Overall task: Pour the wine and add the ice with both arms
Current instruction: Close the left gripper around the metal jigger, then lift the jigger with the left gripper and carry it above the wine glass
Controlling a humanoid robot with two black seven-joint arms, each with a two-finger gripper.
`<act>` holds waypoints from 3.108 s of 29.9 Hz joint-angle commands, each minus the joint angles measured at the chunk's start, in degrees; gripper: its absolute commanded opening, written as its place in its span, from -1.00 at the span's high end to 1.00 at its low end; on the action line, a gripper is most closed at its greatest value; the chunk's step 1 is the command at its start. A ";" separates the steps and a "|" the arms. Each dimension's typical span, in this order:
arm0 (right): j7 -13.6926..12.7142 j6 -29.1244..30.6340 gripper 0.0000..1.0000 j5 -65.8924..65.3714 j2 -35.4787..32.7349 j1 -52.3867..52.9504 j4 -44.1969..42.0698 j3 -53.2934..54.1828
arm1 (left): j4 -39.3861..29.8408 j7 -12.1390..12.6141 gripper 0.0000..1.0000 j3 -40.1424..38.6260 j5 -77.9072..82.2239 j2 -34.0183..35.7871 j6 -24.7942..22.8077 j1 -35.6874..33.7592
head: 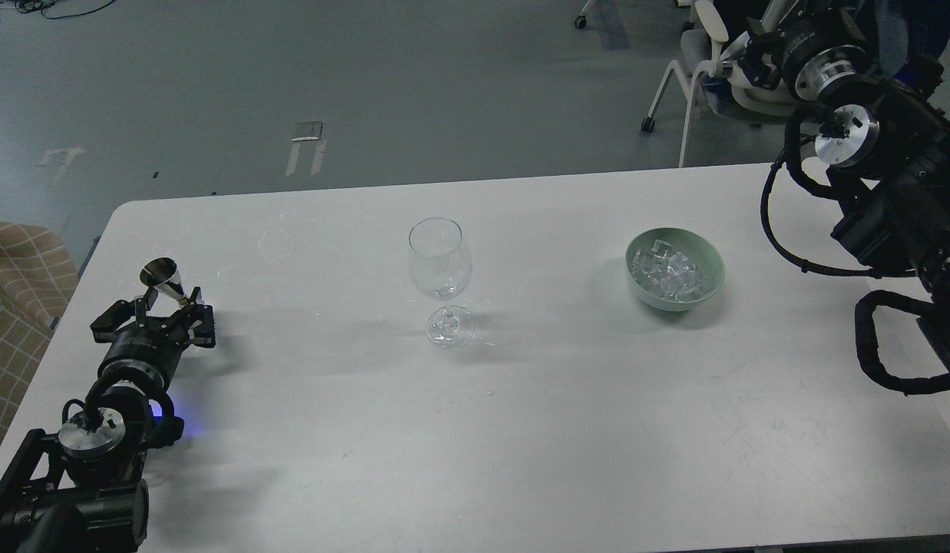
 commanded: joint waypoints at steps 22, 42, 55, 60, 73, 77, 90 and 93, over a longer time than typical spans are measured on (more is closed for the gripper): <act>0.07 0.00 -1.00 0.01 -0.89 0.07 0.01 -4.45 | 7.80 1.05 0.28 -0.21 -0.26 -0.13 -5.58 -5.18; 0.07 0.00 -1.00 0.01 -0.97 -0.45 0.01 -4.54 | 4.47 2.63 0.64 -0.57 -2.80 0.75 -9.98 -6.06; 0.16 0.00 -1.00 0.01 -1.94 -0.72 0.01 -4.54 | -16.53 2.72 0.69 -0.30 -4.48 1.37 0.91 -4.48; 0.25 0.00 -1.00 0.10 -3.17 -0.81 0.01 -4.54 | -24.70 3.16 0.69 0.57 -4.48 0.23 5.92 -2.29; 0.51 0.27 -1.00 0.27 -4.31 -2.65 0.09 -4.45 | -36.85 3.24 0.69 5.85 -4.04 -0.74 11.47 4.04; 0.51 0.35 -1.00 0.27 -4.40 -3.00 0.09 -4.45 | -39.56 3.24 0.69 9.79 -3.78 -0.92 11.47 5.45; 0.60 0.44 -1.00 0.27 -4.31 -3.62 0.09 -4.45 | -43.17 2.63 0.70 18.59 -3.16 -3.47 11.64 6.68; 0.60 0.44 -1.00 0.27 -4.31 -3.62 0.09 -4.36 | -43.17 2.54 0.70 20.61 0.08 -4.43 11.64 6.68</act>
